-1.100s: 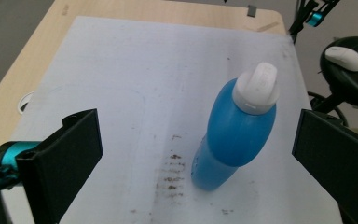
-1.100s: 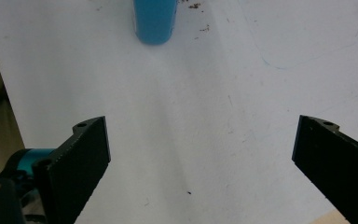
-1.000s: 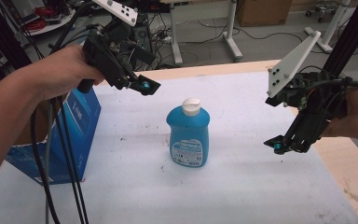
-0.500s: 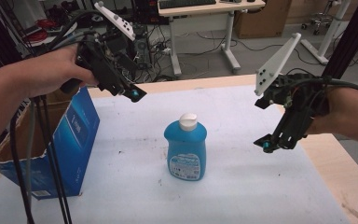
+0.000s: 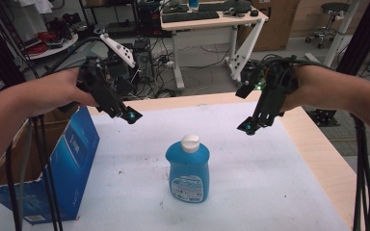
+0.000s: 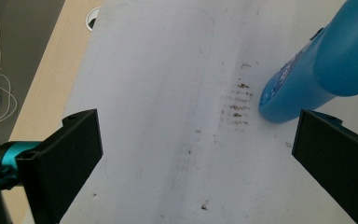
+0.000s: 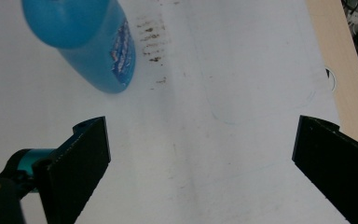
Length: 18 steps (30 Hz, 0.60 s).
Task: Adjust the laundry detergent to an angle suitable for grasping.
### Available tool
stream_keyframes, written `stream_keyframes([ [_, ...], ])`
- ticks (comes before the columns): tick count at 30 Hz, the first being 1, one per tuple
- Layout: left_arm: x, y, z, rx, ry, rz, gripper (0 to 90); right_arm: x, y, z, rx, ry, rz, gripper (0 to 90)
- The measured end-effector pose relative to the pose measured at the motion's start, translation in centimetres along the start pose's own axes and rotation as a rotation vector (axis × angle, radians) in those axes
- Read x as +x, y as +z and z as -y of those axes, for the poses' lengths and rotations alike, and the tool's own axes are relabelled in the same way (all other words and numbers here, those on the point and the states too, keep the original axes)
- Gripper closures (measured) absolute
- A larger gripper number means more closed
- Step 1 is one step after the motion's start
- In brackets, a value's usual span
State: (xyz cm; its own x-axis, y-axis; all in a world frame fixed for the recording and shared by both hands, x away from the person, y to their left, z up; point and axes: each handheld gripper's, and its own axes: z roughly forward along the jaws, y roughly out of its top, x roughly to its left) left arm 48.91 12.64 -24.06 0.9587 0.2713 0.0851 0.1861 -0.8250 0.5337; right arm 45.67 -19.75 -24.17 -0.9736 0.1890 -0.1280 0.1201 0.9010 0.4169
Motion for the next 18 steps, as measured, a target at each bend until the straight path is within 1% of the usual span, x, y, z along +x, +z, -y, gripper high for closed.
stream_keyframes([
  [1, 0.1, 0.1, 0.1, 0.008, -0.001, 0.006, 1.6, -0.3, 0.1, -0.3, 0.002, -0.002, -0.003, 3.2],
  [3, 0.2, 0.3, 0.3, 0.025, 0.014, 0.012, 1.6, -1.0, 0.3, -0.6, 0.003, -0.003, -0.01, 3.2],
  [5, 0.4, 0.6, 0.5, 0.034, 0.011, 0.019, 1.6, -1.5, 0.6, -0.9, 0.01, -0.015, -0.014, 3.2],
  [7, 0.5, 0.7, 0.6, 0.04, 0.006, 0.02, 1.6, -2.0, 0.9, -1.1, 0.018, -0.009, -0.023, 3.2],
  [8, 0.7, 0.9, 0.8, 0.054, 0.003, 0.023, 1.6, -2.4, 1.1, -1.1, 0.02, -0.004, -0.023, 3.2],
  [9, 0.8, 1.0, 0.9, 0.054, 0.004, 0.028, 1.6, -2.6, 1.2, -1.1, 0.024, 0.001, -0.023, 3.2],
  [10, 0.9, 1.0, 0.9, 0.058, 0.009, 0.027, 1.6, -2.9, 1.4, -1.1, 0.026, -0.006, -0.023, 3.2],
  [11, 0.9, 1.0, 0.9, 0.058, 0.009, 0.027, 1.6, -2.9, 1.4, -1.1, 0.026, -0.006, -0.023, 3.2],
  [12, 1.0, 1.1, 0.9, 0.049, 0.014, 0.031, 1.6, -3.0, 1.5, -1.1, 0.027, 0.002, -0.023, 3.3],
  [13, 1.0, 1.1, 0.8, 0.049, 0.018, 0.031, 1.6, -3.5, 1.6, -1.2, 0.024, -0.003, -0.026, 3.2],
  [15, 1.2, 1.1, 0.8, 0.053, 0.023, 0.028, 1.6, -3.6, 1.6, -1.3, 0.027, 0.002, -0.028, 3.2],
  [16, 1.4, 1.0, 0.5, 0.066, 0.023, 0.019, 1.6, -4.1, 1.7, -1.5, 0.031, 0.003, -0.029, 3.2],
  [18, 1.7, 0.8, 0.2, 0.067, 0.023, 0.019, 1.6, -4.4, 1.7, -1.6, 0.036, 0.005, -0.032, 3.2],
])
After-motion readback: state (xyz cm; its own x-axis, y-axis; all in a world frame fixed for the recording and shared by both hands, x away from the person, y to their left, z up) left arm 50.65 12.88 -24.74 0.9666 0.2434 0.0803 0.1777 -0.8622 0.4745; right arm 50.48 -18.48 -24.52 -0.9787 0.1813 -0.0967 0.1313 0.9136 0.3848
